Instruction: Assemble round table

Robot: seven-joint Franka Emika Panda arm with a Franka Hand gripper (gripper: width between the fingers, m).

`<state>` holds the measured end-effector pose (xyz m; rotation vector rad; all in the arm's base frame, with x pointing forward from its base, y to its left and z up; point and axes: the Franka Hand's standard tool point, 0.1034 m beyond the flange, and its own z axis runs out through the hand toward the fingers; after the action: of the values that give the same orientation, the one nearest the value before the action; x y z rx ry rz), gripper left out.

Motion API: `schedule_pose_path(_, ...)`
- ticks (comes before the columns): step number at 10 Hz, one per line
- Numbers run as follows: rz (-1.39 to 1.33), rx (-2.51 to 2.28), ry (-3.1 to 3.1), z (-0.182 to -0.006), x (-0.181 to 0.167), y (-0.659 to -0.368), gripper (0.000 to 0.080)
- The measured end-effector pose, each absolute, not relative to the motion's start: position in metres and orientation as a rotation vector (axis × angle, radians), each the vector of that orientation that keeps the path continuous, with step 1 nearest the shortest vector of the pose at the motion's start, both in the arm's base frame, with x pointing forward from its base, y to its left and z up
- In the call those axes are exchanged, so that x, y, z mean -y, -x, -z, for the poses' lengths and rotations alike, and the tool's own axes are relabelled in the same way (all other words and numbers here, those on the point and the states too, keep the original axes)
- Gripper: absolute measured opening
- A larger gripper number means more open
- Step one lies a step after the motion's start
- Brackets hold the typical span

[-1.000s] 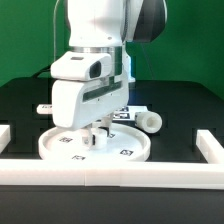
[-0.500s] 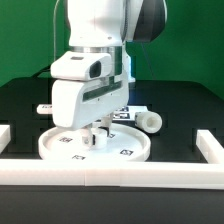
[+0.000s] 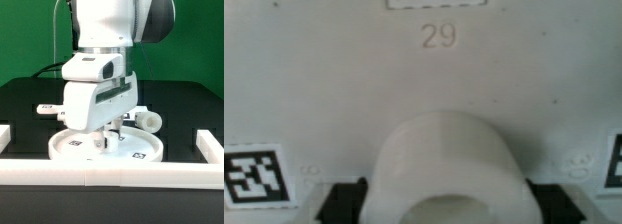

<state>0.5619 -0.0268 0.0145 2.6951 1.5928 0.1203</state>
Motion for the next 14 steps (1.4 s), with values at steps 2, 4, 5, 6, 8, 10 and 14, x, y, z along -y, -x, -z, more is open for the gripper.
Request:
schedule_pose_path(2, -0.12, -1.624, -2.682, -0.014, 0.013, -0.562, 0.0409)
schedule_pose_path(4, -0.118, -1.658, -2.67, -0.014, -0.003, -0.564, 0.0409)
schedule_pose_path(5, -0.12, -1.671, -2.664, -0.014, -0.009, -0.565, 0.0409)
schedule_pose_path(6, -0.119, -1.682, -2.66, -0.014, -0.014, -0.565, 0.0409)
schedule_pose_path(8, -0.125, -1.699, -2.655, -0.014, -0.022, -0.566, 0.0409)
schedule_pose_path(10, -0.132, -1.705, -2.653, -0.014, -0.033, -0.567, 0.0409)
schedule_pose_path(14, -0.132, -1.686, -2.665, -0.014, -0.04, -0.566, 0.0409)
